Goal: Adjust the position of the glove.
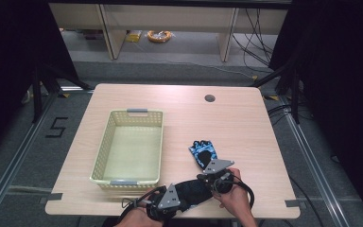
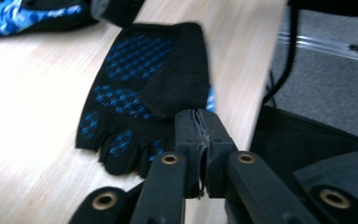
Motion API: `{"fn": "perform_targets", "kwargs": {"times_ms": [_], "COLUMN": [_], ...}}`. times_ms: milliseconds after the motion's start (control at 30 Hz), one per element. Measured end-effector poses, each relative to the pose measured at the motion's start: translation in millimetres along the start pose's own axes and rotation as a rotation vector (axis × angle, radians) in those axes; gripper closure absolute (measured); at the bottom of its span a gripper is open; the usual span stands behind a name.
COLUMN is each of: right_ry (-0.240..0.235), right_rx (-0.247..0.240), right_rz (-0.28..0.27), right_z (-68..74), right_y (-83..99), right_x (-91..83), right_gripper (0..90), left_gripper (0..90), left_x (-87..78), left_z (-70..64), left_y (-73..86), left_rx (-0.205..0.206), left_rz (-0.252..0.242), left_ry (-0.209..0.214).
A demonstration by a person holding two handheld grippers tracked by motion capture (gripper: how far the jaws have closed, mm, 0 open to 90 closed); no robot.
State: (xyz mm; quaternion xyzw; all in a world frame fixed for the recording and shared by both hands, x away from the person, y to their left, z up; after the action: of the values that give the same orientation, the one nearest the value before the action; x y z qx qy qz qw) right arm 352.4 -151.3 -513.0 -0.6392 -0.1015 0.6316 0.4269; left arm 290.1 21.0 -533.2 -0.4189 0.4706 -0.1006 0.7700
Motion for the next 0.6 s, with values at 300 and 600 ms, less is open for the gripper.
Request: {"fn": "perform_targets", "kwargs": {"times_ms": [300, 600], "right_ry": [0.012, 0.03], "right_rx": [0.028, 0.052], "right_rz": [0.048, 0.017], "right_z": [1.7, 0.4], "right_y": [16.7, 26.1], "right_x": [4.7, -1.0], "right_gripper": [90.0, 90.0], "left_gripper": [88.3, 88.3], "left_x": [10.0, 16.9], "left_z": [5.9, 10.2], "left_y": [1.2, -4.3], "left_rx": [0.01, 0.021], "left_rz": [0.035, 0.048], "left_ry": [-0.045, -0.063]}}
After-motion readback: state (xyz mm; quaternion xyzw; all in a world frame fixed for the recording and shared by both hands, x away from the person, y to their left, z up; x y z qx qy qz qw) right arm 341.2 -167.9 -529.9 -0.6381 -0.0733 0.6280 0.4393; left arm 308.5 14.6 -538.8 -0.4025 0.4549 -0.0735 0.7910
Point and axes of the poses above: each handheld gripper's, and its own axes: x roughly forward along the jaws, y roughly out of its underside, z roughly to its left, the point moved 4 cm from there along x, roughly forward along the jaws, and after that the axes turned 15 degrees about -y, right-handed, at the moved point
